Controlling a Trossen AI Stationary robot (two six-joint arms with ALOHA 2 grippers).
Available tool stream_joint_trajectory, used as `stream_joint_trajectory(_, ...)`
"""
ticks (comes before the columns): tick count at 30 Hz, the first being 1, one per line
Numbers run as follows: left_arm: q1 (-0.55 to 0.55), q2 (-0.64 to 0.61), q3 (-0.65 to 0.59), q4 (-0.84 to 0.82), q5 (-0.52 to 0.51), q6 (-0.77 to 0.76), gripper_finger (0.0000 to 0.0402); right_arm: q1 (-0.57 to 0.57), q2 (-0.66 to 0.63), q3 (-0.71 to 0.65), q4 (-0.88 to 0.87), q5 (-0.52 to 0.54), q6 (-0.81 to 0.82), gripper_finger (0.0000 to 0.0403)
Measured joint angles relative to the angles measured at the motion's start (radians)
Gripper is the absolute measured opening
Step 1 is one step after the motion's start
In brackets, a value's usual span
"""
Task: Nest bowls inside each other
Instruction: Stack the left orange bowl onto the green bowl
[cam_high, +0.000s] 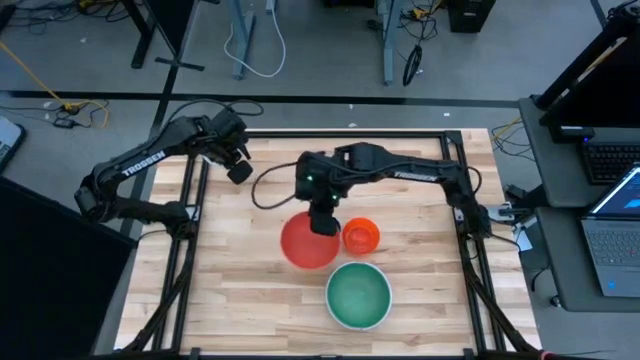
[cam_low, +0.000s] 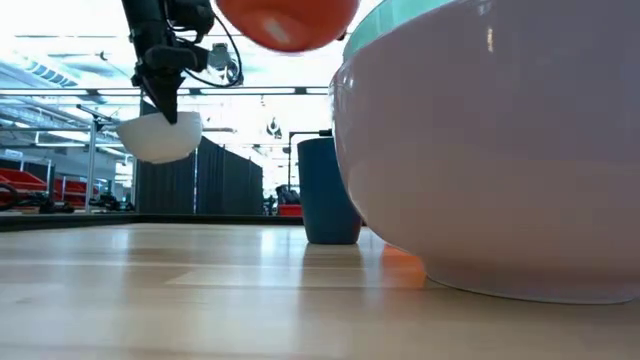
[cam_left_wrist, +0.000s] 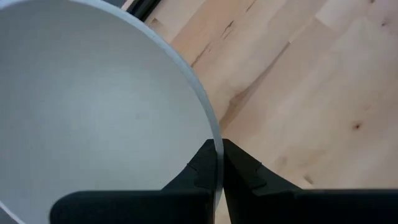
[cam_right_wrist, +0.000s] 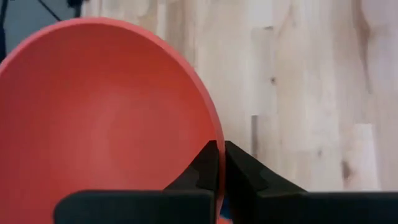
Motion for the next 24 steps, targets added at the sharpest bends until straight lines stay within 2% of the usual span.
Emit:
stream_joint_trajectory(10,-0.044,-0.005,0.141,-0.067,0.001,0.018,0.0,0.157,-0.003,0.0,-0.163,0.097,0.077,0.0)
stream_joint_trajectory(17,-0.054,-0.005,0.216,-0.093,0.0,0.013,0.0,0.199,0.003,-0.001,-0.254,0.144,0.158,0.0)
stream_joint_trajectory(24,-0.055,-0.005,0.237,-0.124,0.001,0.003,0.0,0.236,0.003,-0.007,-0.253,0.18,0.184,0.0)
